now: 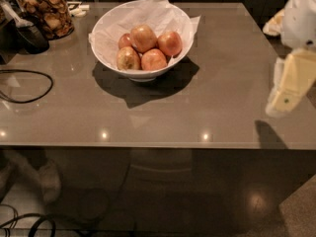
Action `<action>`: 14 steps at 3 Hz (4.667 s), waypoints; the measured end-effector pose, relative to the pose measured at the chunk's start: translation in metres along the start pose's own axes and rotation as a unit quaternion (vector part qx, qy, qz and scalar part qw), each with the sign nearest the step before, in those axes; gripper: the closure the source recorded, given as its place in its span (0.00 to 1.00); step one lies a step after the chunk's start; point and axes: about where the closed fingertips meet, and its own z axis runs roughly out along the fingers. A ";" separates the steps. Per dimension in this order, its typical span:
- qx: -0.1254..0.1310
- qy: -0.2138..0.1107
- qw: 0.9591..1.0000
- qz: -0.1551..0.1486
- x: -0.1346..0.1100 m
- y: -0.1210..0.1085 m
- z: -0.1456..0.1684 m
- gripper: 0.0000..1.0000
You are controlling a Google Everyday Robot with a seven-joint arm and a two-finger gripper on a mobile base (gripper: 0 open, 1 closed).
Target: Pick apple from white bowl
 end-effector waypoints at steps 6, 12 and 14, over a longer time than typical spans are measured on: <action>0.059 -0.082 0.988 -0.114 -0.172 -0.121 -0.014 0.00; 0.054 -0.140 0.977 -0.154 -0.271 -0.181 0.029 0.12; 0.042 -0.149 0.976 -0.151 -0.287 -0.190 0.047 0.23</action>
Offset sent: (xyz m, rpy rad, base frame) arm 0.0923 0.0951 0.0666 -0.1167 -0.0240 0.2384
